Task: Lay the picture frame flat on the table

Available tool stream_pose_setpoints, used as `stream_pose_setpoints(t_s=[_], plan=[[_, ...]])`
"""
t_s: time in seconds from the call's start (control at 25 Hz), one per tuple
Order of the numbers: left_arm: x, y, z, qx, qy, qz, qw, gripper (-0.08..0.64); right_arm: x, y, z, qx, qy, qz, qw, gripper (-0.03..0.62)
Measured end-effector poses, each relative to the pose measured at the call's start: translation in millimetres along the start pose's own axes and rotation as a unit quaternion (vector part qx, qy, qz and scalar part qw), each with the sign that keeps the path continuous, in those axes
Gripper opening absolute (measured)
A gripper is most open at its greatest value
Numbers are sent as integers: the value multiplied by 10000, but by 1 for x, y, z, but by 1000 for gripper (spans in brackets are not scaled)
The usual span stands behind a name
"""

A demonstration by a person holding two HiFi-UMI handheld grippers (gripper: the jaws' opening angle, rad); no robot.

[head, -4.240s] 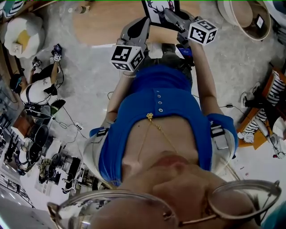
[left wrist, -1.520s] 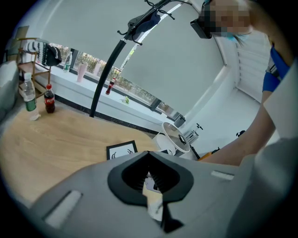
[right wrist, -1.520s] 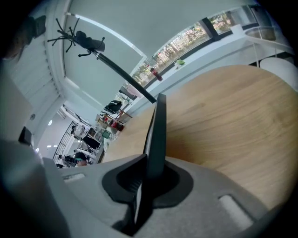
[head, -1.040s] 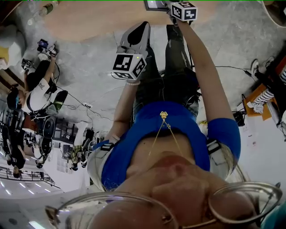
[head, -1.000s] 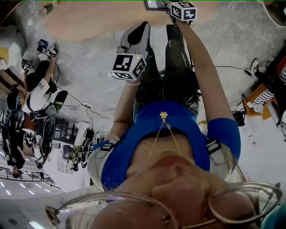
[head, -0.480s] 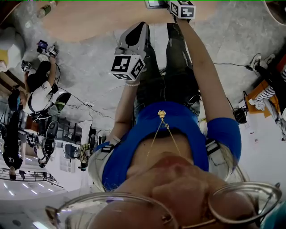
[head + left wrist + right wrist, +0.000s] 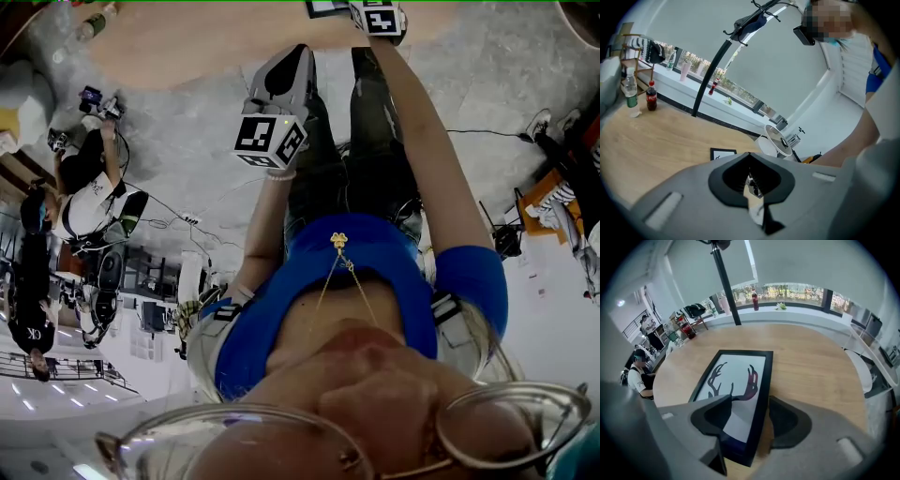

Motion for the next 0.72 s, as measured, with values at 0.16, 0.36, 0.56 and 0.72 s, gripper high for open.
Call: stream_pose_setpoints(t_s=[0.16, 0.36, 0.56, 0.72], plan=[[-2, 5, -3, -15, -55, -5, 10000, -3, -3, 5, -2, -35, -10, -50, 10000, 243], [-4, 4, -3, -42, -93, 33, 9999, -3, -1, 6, -6, 35, 102, -227, 9997, 170], [-4, 3, 2, -35, -124, 75, 9999, -3, 10, 2, -18, 129, 238, -237, 9994, 14], [3, 0, 2, -31, -117, 126, 9998, -3, 9, -1, -32, 166, 65, -365, 9992, 3]])
Point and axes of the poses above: the fingertips, and each gripper's own axes: z forward along the fingers, x to its right, y out of its underside, the point moved 4 cm from there along -z, backward along the fingers, and after that the axes turned 1 degree about -x, right-handed, at the moved point
